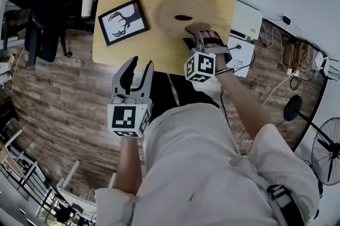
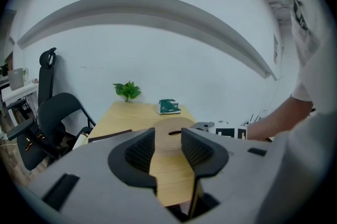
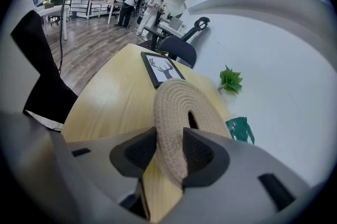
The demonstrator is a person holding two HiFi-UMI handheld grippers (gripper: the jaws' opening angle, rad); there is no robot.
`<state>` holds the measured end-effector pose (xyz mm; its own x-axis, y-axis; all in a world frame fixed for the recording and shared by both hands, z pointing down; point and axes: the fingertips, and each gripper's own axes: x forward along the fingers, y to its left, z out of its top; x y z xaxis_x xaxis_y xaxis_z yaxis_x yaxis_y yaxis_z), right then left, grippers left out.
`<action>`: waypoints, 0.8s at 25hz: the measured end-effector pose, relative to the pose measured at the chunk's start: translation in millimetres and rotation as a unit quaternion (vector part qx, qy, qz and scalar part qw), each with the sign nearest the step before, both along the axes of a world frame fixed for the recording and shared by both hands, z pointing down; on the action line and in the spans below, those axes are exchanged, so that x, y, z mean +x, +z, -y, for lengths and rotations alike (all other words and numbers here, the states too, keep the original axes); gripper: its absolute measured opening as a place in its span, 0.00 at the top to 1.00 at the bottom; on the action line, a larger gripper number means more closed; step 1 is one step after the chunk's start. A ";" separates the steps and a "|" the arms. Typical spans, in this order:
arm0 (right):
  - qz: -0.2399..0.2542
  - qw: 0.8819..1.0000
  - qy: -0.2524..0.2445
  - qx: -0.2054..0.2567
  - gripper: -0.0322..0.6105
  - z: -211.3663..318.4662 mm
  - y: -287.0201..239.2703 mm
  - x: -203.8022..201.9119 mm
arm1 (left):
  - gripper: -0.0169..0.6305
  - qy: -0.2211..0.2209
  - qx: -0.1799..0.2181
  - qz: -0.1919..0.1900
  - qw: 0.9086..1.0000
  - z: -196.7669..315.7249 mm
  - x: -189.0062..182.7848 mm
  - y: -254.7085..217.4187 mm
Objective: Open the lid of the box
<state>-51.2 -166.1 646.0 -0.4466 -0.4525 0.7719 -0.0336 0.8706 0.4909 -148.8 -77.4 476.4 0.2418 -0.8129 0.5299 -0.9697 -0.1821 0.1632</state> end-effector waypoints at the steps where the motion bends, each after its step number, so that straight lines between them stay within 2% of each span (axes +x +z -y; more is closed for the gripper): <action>1: -0.001 1.000 0.000 -0.001 0.71 -0.3 0.0 -0.3 | 0.74 -0.001 0.000 0.001 1.000 -0.8 -0.9 -0.4; 6: 0.006 1.000 0.001 -0.003 0.73 -0.7 -3.8 -1.7 | 0.74 0.001 0.003 0.004 1.000 -1.8 -1.2 -5.2; 20: 0.034 0.999 -0.001 0.026 0.81 0.8 -34.0 -6.4 | 0.74 0.008 0.023 0.018 1.000 0.9 -2.6 -28.6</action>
<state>-57.6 -166.9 612.0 -0.4979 -0.4898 0.7157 -0.0659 0.8442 0.5319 -151.4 -78.2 447.8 0.2361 -0.8331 0.5003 -0.9717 -0.2035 0.1198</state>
